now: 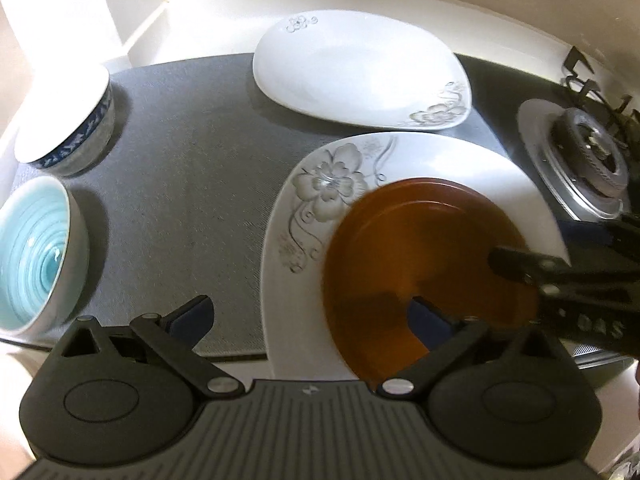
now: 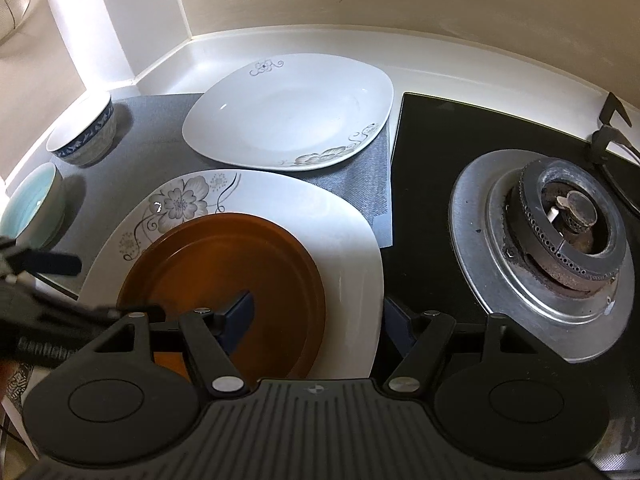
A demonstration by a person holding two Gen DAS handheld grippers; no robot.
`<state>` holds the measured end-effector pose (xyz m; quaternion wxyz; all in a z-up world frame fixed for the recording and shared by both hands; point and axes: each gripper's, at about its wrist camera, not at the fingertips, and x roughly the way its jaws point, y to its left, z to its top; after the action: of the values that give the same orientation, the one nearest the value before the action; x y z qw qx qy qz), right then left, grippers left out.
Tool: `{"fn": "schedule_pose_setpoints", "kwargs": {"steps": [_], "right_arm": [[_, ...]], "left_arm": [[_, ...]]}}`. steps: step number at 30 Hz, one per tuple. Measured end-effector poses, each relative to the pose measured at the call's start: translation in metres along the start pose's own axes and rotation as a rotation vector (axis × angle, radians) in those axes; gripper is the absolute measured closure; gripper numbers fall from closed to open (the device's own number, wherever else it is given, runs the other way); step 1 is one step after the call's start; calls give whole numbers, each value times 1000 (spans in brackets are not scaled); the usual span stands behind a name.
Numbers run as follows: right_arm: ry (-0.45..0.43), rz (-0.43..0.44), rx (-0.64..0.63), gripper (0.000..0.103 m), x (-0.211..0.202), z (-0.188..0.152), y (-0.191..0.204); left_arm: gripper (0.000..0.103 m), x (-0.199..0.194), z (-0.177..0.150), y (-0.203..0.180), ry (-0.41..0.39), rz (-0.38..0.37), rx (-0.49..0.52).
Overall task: Organize plates and bowls
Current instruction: 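Open both grippers and lift them off the orange plate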
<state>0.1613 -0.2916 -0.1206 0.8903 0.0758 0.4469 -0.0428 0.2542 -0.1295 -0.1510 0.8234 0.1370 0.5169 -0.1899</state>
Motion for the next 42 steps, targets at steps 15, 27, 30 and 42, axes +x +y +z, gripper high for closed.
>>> {"fn": "schedule_pose_setpoints", "kwargs": {"steps": [15,27,30,42], "right_arm": [[14,31,8,27,3,6,-4],[41,69,11,27,5,9,-4],[45,69,-10,26,4,8,-1],[50,112,-16,26,0,4,-6]], "left_arm": [[17,10,4,2,26,-122,-15],[12,-4,-13,3,50,-134,-31],[11,-7,-20,4,55,-129,-35],[0,-19,-32,2,48,-93,-36]]}}
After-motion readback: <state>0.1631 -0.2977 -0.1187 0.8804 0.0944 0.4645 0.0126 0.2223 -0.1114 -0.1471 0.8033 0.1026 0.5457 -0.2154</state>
